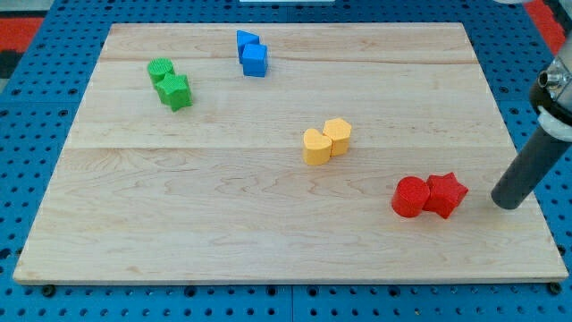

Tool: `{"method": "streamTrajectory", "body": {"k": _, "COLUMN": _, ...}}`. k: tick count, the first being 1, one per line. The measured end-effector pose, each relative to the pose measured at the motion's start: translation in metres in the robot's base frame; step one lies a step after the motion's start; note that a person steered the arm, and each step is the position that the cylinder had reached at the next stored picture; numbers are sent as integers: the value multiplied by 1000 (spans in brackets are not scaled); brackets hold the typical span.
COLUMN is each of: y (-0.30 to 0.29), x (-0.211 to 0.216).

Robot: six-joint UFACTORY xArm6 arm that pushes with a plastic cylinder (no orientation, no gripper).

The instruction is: Separate the red star from the red circle

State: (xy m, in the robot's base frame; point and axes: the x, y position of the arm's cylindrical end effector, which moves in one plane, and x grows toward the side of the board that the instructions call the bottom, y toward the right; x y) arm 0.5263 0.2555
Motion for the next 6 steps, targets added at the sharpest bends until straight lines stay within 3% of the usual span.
{"method": "streamTrajectory", "body": {"k": 2, "y": -3, "x": -67}}
{"method": "streamTrajectory", "body": {"k": 4, "y": -93, "x": -59}}
{"method": "streamTrajectory", "body": {"k": 6, "y": -95, "x": -11}}
